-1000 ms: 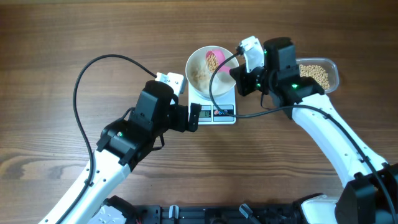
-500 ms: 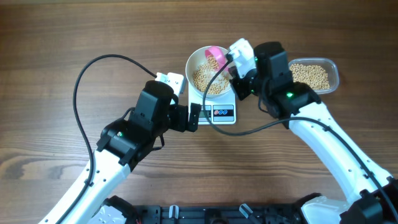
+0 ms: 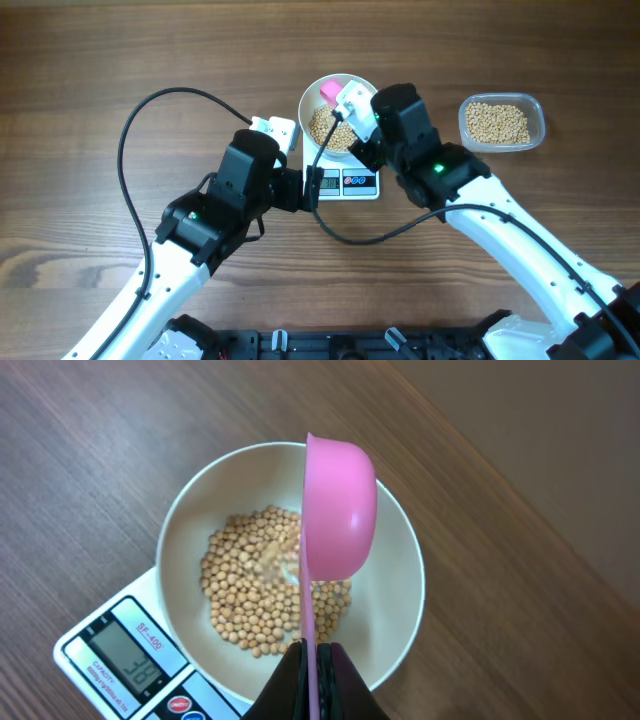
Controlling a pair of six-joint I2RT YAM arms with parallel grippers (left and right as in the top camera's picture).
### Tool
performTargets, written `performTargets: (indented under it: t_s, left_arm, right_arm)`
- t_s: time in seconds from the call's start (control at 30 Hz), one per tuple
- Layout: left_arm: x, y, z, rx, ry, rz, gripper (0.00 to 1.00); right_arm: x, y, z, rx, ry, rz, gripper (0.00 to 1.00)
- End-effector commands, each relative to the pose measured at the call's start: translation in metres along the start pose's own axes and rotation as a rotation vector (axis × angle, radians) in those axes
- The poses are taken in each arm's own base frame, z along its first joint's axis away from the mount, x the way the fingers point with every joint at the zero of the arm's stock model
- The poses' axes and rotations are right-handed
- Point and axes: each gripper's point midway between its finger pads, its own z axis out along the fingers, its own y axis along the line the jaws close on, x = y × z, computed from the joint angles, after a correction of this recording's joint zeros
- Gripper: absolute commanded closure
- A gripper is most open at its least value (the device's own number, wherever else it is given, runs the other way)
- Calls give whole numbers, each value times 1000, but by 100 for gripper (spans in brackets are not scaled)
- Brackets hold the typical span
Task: Scoop item into bowl and weigh 150g on scale
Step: 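Tilt the scoop with the right gripper to pour soybeans into the bowl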
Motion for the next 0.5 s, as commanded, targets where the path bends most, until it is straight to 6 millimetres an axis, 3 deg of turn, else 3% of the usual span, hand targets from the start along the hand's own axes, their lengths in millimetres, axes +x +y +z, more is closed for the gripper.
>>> performTargets:
  t_s: [0.0,0.2,0.47]
  left_arm:
    - [-5,-5,-2,15,-10,5,0]
    - [-5,-5,-2,15,-10,5,0]
    - [-5,-5,-2,15,-10,5,0]
  right_arm:
    - [-16,1,-11,33,-36,-103,96]
    - [-15,-3,-12,86,-14,-86,96]
    - [-15,-8,-17,81,-35,187,96]
